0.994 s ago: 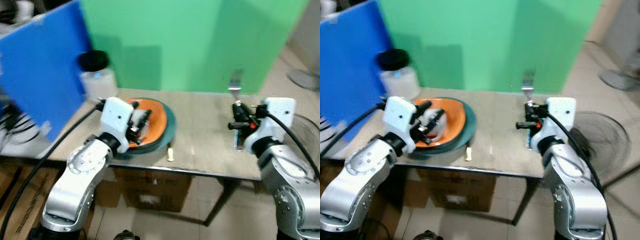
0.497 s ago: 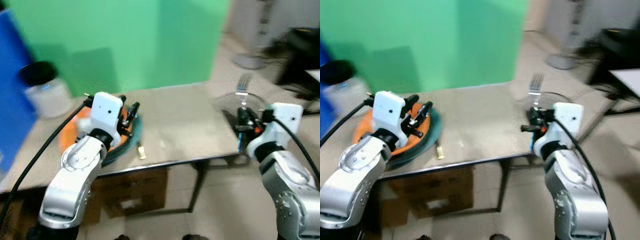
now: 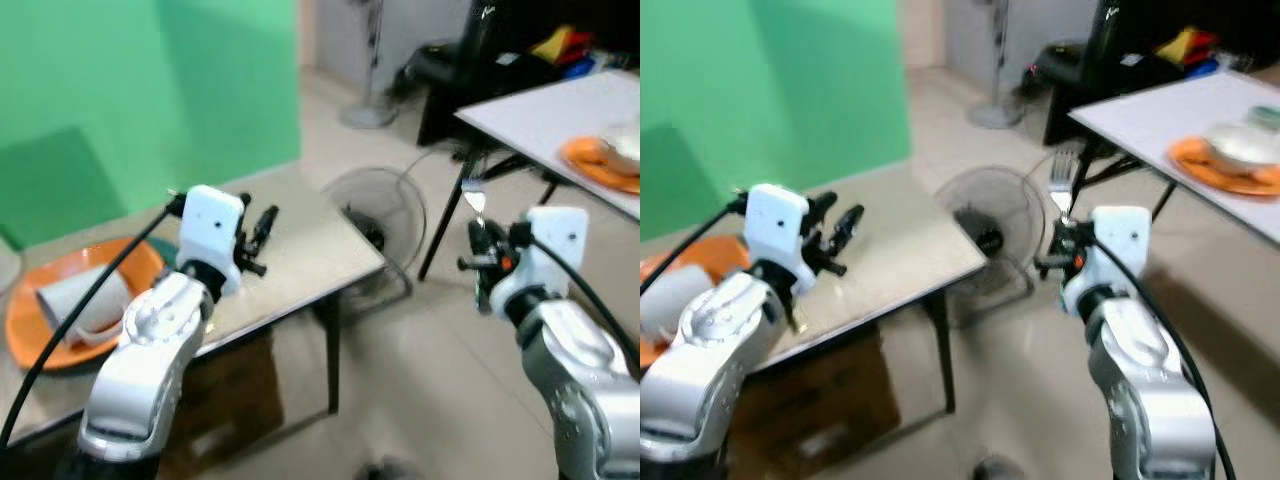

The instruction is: Setting the table

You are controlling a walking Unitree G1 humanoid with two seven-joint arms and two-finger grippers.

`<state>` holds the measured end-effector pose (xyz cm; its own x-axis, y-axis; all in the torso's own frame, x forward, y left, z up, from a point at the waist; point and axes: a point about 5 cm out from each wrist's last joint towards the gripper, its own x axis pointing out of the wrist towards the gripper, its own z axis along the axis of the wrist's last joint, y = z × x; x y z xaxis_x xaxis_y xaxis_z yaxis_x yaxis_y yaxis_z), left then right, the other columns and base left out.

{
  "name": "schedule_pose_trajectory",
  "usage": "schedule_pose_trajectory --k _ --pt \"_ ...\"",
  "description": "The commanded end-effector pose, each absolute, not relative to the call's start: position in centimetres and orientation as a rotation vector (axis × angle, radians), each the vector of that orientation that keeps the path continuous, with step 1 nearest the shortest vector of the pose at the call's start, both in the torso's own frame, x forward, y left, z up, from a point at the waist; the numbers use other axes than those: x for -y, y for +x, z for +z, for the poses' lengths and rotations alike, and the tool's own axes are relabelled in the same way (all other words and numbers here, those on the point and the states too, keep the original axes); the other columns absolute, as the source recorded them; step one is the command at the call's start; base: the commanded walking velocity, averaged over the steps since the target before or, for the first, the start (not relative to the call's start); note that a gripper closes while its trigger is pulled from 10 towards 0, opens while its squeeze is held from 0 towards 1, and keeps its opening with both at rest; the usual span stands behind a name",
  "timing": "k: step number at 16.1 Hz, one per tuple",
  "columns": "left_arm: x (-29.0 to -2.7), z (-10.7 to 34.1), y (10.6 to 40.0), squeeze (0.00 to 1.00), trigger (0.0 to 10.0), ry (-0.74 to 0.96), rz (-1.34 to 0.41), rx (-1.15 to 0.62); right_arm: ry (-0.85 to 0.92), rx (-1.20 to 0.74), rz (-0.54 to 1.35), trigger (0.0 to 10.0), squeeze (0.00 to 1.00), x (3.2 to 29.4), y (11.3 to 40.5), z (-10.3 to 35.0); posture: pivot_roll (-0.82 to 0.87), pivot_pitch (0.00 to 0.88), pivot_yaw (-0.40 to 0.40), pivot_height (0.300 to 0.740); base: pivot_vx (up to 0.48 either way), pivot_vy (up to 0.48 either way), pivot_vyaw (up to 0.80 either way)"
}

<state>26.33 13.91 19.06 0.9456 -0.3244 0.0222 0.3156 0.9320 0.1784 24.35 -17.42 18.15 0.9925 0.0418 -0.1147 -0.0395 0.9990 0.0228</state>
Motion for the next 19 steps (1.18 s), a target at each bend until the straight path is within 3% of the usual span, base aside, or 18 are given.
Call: schedule_pose_trajectory --k 1,8,19 --pt "-14.1 18.8 26.4 0.0 10.0 0.17 -0.303 0.033 0.023 -0.088 0.053 10.0 0.0 17.0 24.8 18.8 0.07 0.0 0.038 0.74 0.0 0.0 -0.71" --pt "-12.9 19.2 27.2 0.0 10.0 0.153 -0.335 0.07 0.025 -0.072 0.011 10.0 0.0 17.7 25.3 19.4 0.03 0.0 0.023 0.74 0.0 0.0 -0.72" --pt "-11.9 18.8 27.6 0.0 10.0 0.128 -0.37 0.075 0.02 -0.076 -0.073 10.0 0.0 18.7 23.7 19.6 -0.05 0.0 0.074 0.74 0.0 0.0 -0.75"
